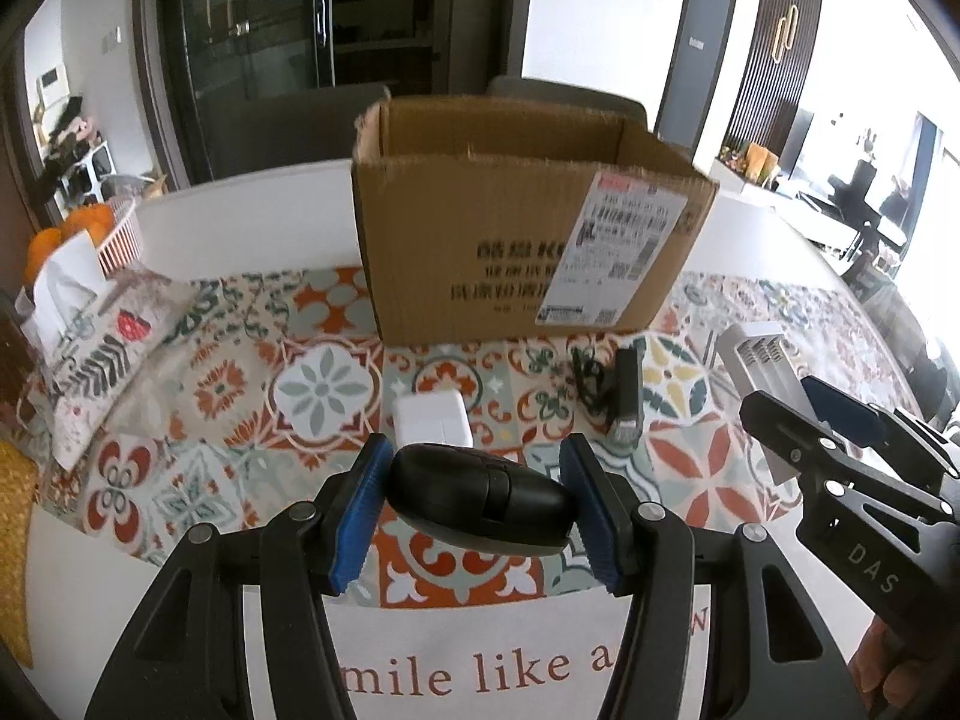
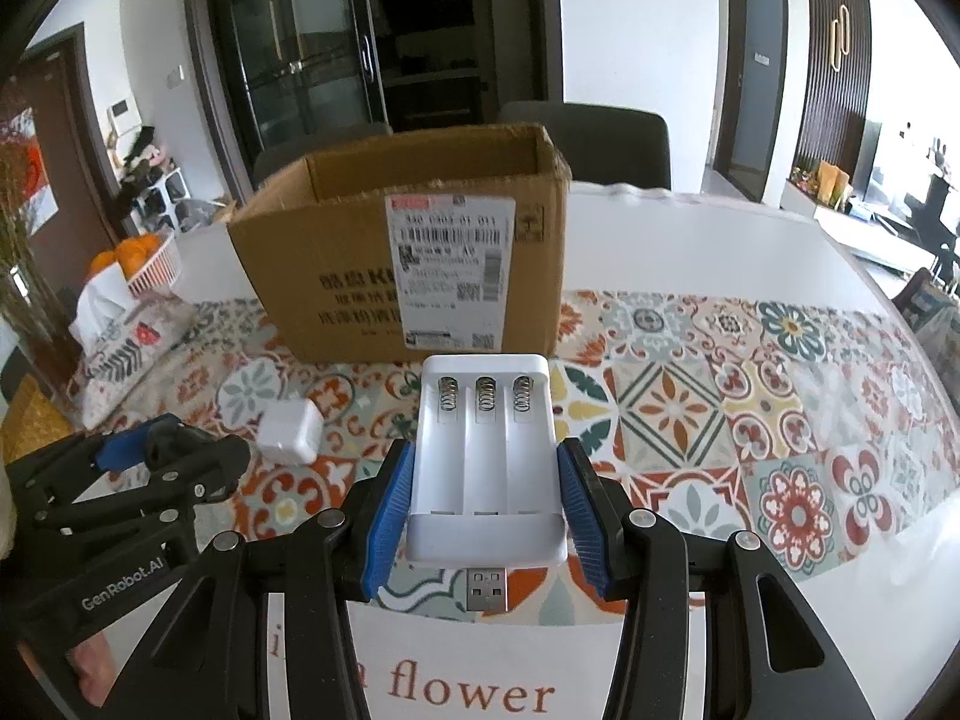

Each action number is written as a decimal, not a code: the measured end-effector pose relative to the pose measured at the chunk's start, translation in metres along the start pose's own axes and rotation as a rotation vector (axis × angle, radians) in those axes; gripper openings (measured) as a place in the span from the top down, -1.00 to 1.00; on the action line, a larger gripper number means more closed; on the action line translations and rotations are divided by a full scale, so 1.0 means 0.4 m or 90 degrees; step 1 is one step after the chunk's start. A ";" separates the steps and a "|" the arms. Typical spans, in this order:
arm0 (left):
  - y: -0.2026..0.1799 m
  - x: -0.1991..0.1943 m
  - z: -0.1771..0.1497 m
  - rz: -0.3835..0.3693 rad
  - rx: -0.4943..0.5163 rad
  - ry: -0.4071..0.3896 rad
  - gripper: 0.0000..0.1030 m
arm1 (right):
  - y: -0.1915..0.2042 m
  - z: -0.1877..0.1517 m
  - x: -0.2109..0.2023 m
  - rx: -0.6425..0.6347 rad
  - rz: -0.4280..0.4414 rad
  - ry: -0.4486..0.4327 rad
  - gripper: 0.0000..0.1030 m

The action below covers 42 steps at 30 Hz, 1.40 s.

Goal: Organize rigid objects
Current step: 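Lift and carry the battery charger and black puck over the box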

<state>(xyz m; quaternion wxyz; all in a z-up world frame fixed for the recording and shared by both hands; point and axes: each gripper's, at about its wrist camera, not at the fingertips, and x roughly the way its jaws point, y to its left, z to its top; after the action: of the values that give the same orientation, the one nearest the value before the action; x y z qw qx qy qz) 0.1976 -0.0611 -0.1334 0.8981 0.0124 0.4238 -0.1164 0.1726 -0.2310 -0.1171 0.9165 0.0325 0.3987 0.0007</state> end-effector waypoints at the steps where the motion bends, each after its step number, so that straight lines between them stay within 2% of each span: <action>1: 0.000 -0.009 0.009 0.000 0.001 -0.007 -0.11 | 0.002 0.006 -0.005 -0.001 0.001 -0.004 0.06; 26: 0.007 -0.132 0.202 -0.014 0.017 -0.117 -0.11 | 0.032 0.199 -0.104 -0.008 0.022 -0.124 0.06; 42: -0.012 -0.126 0.342 -0.007 0.058 -0.157 -0.11 | 0.028 0.336 -0.074 -0.014 0.033 -0.139 0.06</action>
<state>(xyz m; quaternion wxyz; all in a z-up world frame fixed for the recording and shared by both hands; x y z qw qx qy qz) 0.2692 -0.0722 -0.0069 0.9413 0.0364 0.3044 -0.1413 0.2510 -0.2284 -0.0035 0.9543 0.0328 0.2958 0.0254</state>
